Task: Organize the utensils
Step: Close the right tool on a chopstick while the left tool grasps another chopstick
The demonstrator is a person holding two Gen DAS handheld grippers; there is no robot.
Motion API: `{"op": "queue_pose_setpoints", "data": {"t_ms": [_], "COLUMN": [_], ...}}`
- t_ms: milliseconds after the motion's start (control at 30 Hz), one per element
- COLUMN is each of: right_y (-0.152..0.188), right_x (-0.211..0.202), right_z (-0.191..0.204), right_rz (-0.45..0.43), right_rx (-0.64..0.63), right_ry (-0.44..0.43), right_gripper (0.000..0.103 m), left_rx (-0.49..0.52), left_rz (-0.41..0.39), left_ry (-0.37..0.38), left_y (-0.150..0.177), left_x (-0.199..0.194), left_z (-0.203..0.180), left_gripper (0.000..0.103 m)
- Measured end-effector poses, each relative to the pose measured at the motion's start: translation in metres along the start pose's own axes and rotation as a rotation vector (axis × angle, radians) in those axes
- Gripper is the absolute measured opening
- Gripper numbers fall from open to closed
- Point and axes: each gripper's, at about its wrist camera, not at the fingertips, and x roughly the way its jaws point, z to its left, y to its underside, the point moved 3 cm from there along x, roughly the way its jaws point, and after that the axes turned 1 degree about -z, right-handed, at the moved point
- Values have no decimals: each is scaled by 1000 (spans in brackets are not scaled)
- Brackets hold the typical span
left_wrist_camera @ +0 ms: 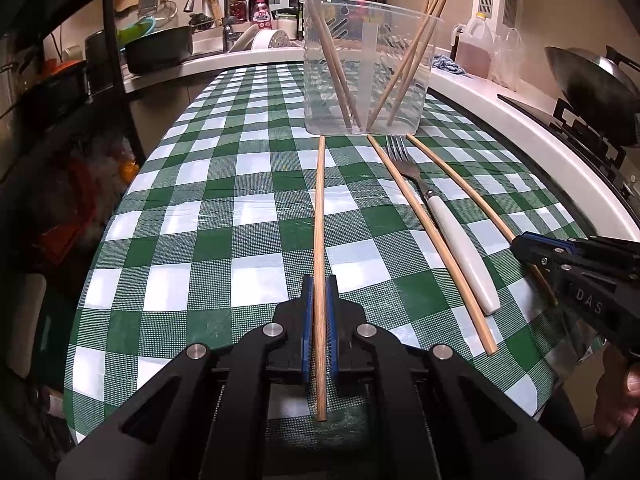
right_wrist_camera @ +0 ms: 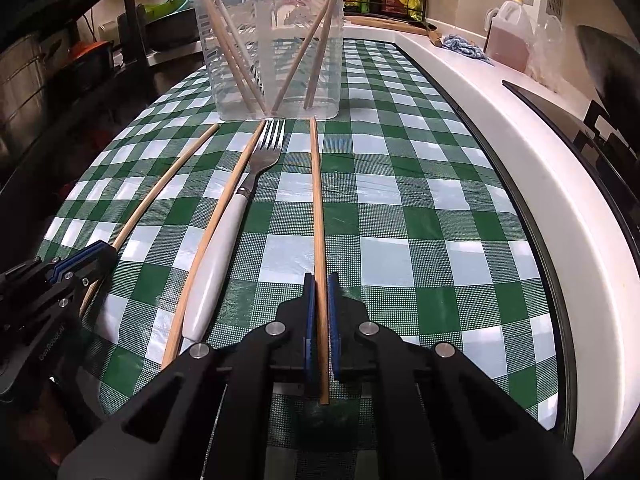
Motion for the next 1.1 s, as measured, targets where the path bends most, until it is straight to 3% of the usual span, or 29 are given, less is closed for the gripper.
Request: {"op": "queue_pose_setpoints", "data": {"t_ms": [700, 1100], "right_y": [0, -5], "right_x": [0, -21], "right_z": [0, 1], "right_rz": [2, -71], "right_rx": [9, 19], "right_ry": [-13, -30], "right_gripper": [6, 6], "left_rx": [1, 5], "left_rz": [-4, -52], "left_ry": [12, 23], "left_y": [1, 0], "left_x": [-1, -18], "left_z": [-1, -2], "left_gripper": [6, 6]}}
